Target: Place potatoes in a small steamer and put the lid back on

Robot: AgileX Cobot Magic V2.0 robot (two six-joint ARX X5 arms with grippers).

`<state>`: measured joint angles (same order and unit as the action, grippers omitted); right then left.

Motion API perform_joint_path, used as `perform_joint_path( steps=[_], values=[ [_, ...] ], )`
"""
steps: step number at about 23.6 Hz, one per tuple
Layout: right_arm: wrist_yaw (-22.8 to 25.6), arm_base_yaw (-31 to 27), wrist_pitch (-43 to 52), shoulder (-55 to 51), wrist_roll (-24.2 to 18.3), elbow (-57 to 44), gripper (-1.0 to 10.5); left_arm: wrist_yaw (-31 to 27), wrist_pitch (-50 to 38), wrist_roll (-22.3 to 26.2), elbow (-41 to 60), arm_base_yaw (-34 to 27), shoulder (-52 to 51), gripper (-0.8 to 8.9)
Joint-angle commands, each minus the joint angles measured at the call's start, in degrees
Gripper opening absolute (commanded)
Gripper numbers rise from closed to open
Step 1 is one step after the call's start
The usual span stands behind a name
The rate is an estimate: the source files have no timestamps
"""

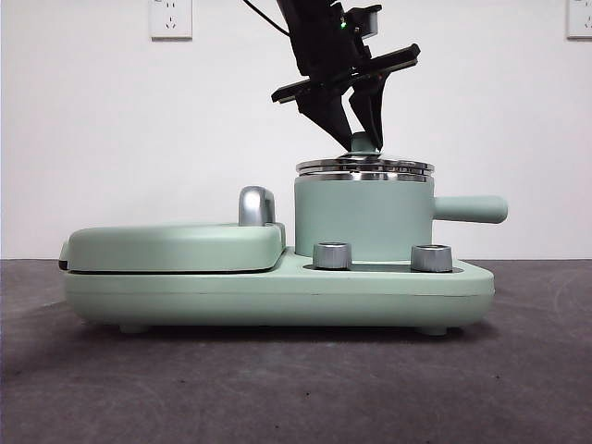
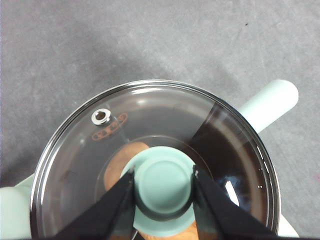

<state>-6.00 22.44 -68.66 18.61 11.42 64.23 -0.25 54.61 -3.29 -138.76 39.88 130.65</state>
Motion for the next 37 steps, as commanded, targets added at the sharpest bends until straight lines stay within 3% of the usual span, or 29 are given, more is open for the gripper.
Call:
perform_joint_path(
  steps=[1,19,23,26,31,33,37],
  values=[
    [0.11,0.28,0.52,0.28,0.57,0.57,4.6,-0.44,0.09,-1.73,-1.53,0.72,0.57,0.05],
    [0.46,0.31,0.57,0.28,0.57,0.57,4.6,-1.53,-0.15,-1.70,-2.16,2.14,3.19,0.15],
    [0.46,0.28,1.05,0.28,0.57,0.57,4.6,-1.55,1.68,-3.04,-3.45,2.10,2.99,3.58],
    [0.46,0.28,1.49,0.28,0.57,0.57,4.6,-1.92,5.01,-2.97,-9.22,1.70,2.45,5.10],
    [0.02,0.31,2.51,0.28,0.57,0.57,4.6,-1.90,19.87,-3.58,-18.38,0.92,-3.52,5.31],
    [-0.04,0.31,2.80,0.28,0.55,0.57,4.6,-1.90,27.45,-3.67,-18.27,0.61,-7.30,5.30],
    [-1.62,0.31,2.69,0.35,0.09,0.57,4.6,-0.85,28.61,-3.78,-9.55,2.60,-18.03,5.30]
  ],
)
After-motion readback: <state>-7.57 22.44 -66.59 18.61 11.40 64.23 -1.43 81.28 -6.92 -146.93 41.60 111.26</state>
